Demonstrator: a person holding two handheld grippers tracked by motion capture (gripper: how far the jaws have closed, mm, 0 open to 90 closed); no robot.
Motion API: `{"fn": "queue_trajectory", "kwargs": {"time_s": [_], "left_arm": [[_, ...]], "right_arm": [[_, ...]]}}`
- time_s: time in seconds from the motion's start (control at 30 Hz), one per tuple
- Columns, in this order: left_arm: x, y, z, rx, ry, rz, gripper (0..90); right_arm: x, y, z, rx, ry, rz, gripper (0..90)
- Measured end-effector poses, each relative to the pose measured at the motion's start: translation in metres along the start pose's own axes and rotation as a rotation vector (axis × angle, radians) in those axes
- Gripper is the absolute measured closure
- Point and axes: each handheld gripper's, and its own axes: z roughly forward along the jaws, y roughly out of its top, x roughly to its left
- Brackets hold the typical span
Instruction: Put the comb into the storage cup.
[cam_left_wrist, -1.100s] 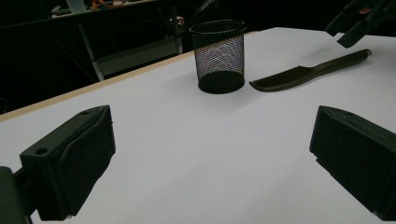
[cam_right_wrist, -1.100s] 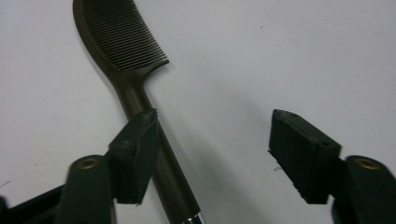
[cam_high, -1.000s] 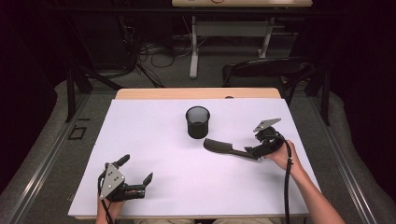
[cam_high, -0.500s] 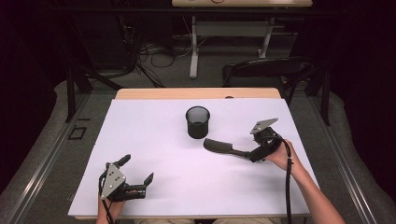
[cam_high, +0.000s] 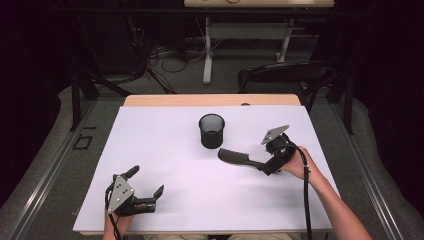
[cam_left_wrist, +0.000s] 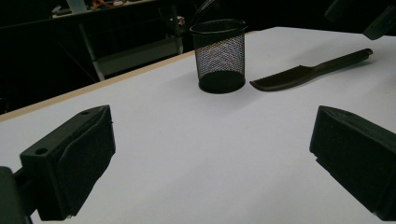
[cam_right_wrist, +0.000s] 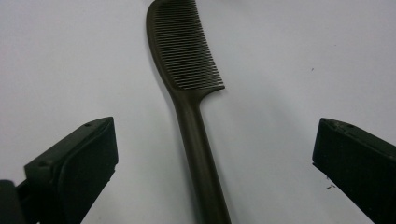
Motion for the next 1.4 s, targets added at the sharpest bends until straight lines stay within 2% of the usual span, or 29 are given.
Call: {"fn": "queue_trajectory", "kwargs": {"time_s": [0.23,0.57,0.73,0.87,1.13,1.27,1.4], "left_arm": [[-0.001,0.0,0.001,0.001,-0.002,0.002,0.2],[-0.001,0.0,0.0,0.0,0.001,-0.002,0.2],[-0.001,0.0,0.0,-0.001,-0.002,-0.003,0.2],[-0.001,0.0,0.0,0.0,-0.001,0.0,0.2],[-0.001,0.0,0.0,-0.002,0.0,0.001,0.2],[0.0,0.0,0.0,0.001,-0.002,0.001,0.2],[-0.001,0.0,0.001,0.002,-0.002,0.001,0.2]], "right_arm": [[0.002,0.004,0.002,0.013,0.017,-0.052,0.0],[0.0,0.007,0.007,0.038,0.035,-0.064,0.0],[0.001,0.009,0.008,0.051,0.045,-0.056,0.0],[0.001,0.012,0.009,0.072,0.055,-0.077,0.0],[0.004,0.018,0.016,0.109,0.076,-0.089,0.0],[0.005,0.02,0.019,0.131,0.083,-0.114,0.0],[0.007,0.022,0.021,0.15,0.111,-0.135,0.0]]}}
